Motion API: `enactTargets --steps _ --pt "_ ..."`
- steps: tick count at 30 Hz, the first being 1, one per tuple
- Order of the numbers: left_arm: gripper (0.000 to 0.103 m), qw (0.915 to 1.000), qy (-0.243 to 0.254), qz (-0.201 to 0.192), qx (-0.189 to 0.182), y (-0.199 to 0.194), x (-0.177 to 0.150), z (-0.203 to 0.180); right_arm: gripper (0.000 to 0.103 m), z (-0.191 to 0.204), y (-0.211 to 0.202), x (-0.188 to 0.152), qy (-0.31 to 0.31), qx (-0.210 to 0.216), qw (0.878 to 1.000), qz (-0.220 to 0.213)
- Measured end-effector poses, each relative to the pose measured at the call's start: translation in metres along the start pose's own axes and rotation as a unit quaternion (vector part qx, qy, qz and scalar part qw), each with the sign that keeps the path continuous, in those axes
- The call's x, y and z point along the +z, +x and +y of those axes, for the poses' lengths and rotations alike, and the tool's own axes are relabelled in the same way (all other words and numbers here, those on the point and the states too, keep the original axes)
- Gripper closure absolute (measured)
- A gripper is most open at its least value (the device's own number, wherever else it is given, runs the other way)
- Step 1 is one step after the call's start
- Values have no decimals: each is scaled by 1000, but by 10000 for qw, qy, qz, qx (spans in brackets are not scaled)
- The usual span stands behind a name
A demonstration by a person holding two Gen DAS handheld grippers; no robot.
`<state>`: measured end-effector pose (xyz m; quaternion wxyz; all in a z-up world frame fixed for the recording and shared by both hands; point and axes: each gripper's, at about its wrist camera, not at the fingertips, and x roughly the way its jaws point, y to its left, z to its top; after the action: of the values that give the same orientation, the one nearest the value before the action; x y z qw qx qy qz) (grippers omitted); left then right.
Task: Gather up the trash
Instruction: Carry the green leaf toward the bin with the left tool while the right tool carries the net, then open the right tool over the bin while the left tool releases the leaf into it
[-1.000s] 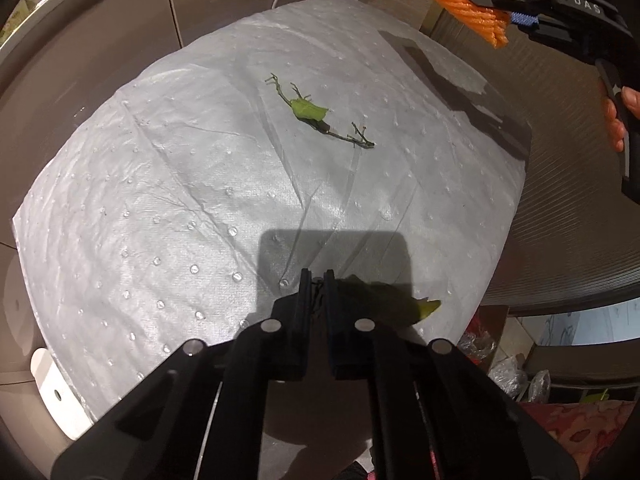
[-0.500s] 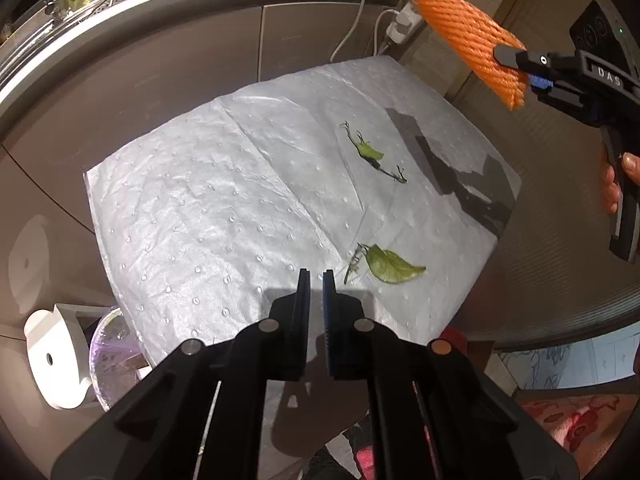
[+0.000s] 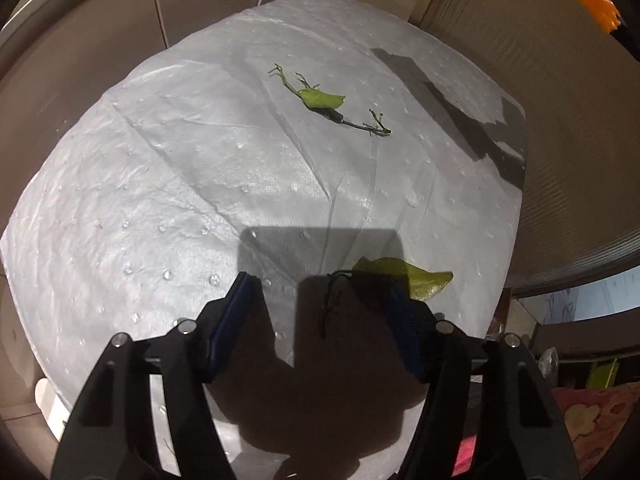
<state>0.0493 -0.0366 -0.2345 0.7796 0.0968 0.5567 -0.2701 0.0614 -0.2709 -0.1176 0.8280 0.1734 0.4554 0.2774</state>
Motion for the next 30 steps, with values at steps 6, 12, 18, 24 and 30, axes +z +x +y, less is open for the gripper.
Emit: enactTargets --steps 6,12,18,24,30 --pt "93 9989 278 197 -317 -1 10 -10 80 -18 -7 -10 195 -91 9998 -26" --pt "97 9992 136 -3 -376 -25 8 -11 80 -14 -4 -8 161 -94 9998 -30" --pt "97 9984 -357 -420 -135 -77 -14 16 80 20 6 -3 -112 99 9999 24" --pt "97 9893 -1157 -788 415 -144 -82 63 80 88 43 -9 -535 603 9962 330" --pt "97 9714 -1983 -908 935 -197 -171 104 80 173 125 -43 -952 1226 9807 1188"
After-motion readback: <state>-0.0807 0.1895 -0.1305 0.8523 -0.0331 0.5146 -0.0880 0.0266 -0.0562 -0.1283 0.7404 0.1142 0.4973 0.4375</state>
